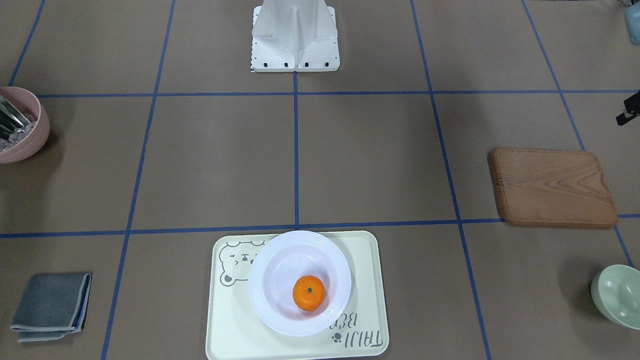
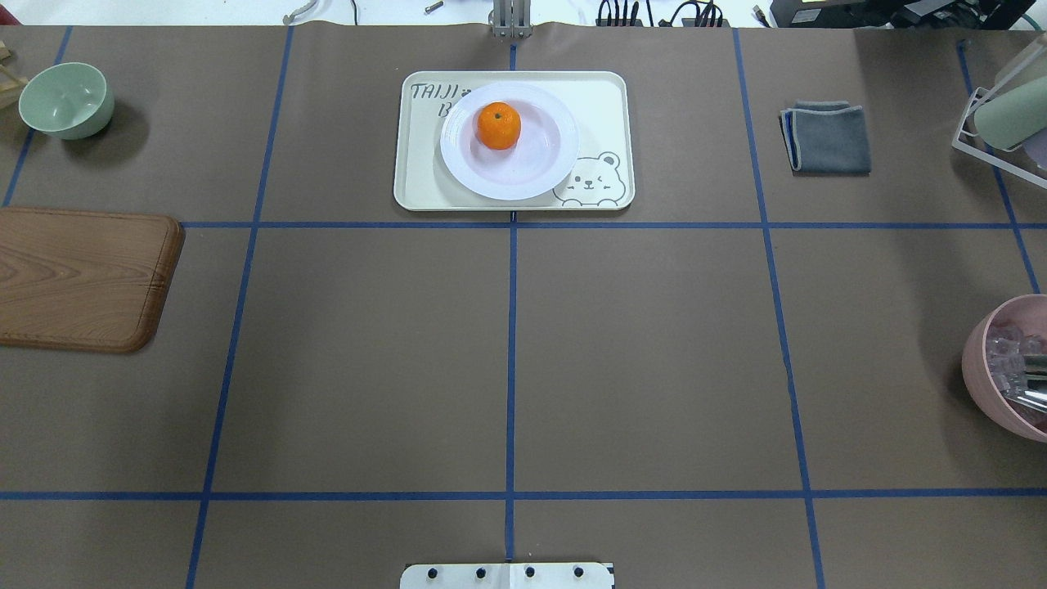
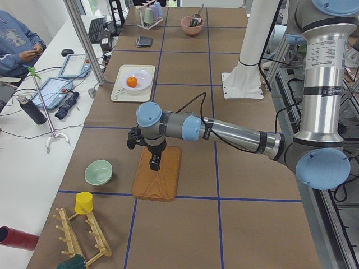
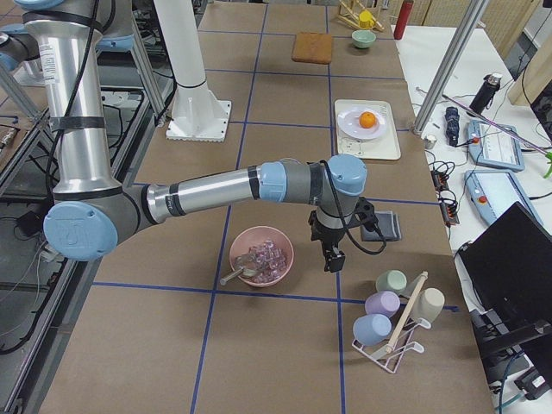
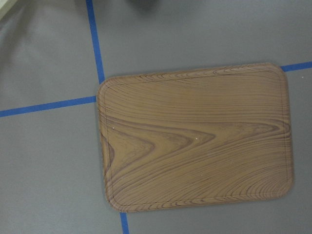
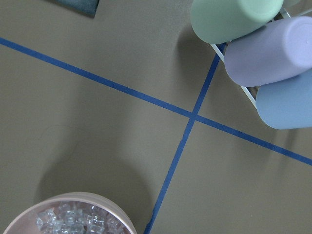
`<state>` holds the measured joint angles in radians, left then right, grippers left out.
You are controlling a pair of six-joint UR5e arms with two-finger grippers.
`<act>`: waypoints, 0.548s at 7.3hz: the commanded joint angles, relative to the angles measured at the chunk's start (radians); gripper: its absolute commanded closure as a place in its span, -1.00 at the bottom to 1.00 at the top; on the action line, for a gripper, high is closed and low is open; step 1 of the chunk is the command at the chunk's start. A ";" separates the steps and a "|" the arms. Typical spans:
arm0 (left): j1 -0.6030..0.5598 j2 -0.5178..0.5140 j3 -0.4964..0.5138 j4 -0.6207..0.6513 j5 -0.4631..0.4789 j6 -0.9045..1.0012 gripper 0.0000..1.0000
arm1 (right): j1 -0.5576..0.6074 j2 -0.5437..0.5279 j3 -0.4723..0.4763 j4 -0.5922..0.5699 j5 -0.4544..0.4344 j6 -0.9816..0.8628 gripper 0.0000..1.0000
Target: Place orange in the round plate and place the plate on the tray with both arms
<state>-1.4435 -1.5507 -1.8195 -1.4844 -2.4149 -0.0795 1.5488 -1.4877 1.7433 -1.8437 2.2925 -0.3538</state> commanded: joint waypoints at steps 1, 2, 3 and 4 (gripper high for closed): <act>0.000 -0.003 -0.003 -0.002 -0.013 -0.029 -0.96 | -0.012 0.004 0.001 0.007 -0.005 0.135 -1.00; 0.000 -0.005 -0.001 -0.005 -0.013 -0.023 -0.96 | -0.012 0.000 0.001 0.011 -0.005 0.153 -1.00; 0.000 -0.003 0.002 -0.005 -0.012 -0.020 -0.96 | -0.013 0.000 0.001 0.012 -0.001 0.159 -1.00; 0.000 -0.006 -0.001 -0.005 -0.013 -0.019 -0.96 | -0.013 0.000 -0.001 0.012 0.001 0.161 -1.00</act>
<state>-1.4435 -1.5550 -1.8198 -1.4891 -2.4275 -0.1006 1.5365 -1.4874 1.7439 -1.8328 2.2907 -0.2042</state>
